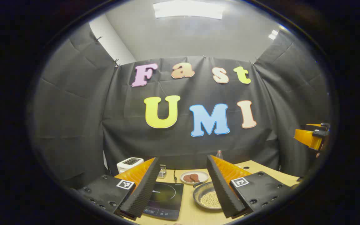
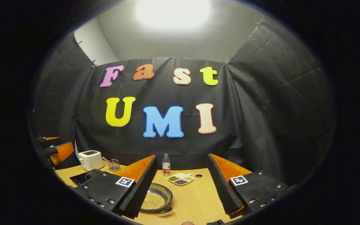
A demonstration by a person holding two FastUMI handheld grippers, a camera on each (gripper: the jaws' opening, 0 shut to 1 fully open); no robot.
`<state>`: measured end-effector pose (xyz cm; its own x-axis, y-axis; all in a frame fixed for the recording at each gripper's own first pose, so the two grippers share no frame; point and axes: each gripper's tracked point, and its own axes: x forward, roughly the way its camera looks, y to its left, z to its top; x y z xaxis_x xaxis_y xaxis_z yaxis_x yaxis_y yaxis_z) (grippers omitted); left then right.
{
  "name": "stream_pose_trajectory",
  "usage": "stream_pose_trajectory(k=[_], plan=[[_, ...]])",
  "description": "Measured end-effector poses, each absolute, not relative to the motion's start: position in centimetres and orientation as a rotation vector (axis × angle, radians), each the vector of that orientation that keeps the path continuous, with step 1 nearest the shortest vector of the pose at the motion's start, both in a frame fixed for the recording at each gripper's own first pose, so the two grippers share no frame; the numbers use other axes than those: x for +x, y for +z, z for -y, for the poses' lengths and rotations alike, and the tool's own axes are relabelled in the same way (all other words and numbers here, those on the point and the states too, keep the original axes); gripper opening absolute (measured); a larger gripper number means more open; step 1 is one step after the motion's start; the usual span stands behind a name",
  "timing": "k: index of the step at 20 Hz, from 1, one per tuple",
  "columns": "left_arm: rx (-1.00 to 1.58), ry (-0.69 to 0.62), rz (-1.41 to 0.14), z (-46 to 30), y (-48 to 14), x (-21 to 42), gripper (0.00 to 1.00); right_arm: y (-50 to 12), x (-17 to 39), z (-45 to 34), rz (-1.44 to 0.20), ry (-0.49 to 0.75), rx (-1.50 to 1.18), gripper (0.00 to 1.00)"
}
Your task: First push the handle of the pot to place it horizontally, then grasp the pot with both hands and set it on the induction cooktop.
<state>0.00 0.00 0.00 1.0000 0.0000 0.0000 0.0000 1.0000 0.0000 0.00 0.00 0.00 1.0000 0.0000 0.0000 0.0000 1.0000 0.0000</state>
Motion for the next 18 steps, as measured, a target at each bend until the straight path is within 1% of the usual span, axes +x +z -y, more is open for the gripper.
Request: stream_pose_trajectory(k=[2, 3, 18], plan=[[0.002, 0.007, 0.003, -0.3, 0.1, 0.1, 1.00, -0.3, 0.0, -0.1, -0.008, 0.001, 0.001, 0.96], [0.003, 0.010, 0.003, -0.4, -0.1, 0.0, 0.96, -0.5, 0.0, 0.0, -0.012, -0.001, 0.001, 0.96], [0.006, 0.025, 0.016, -1.6, -0.2, -0.1, 0.97, -1.0, 0.9, -0.9, -0.039, 0.001, -0.013, 0.96]])
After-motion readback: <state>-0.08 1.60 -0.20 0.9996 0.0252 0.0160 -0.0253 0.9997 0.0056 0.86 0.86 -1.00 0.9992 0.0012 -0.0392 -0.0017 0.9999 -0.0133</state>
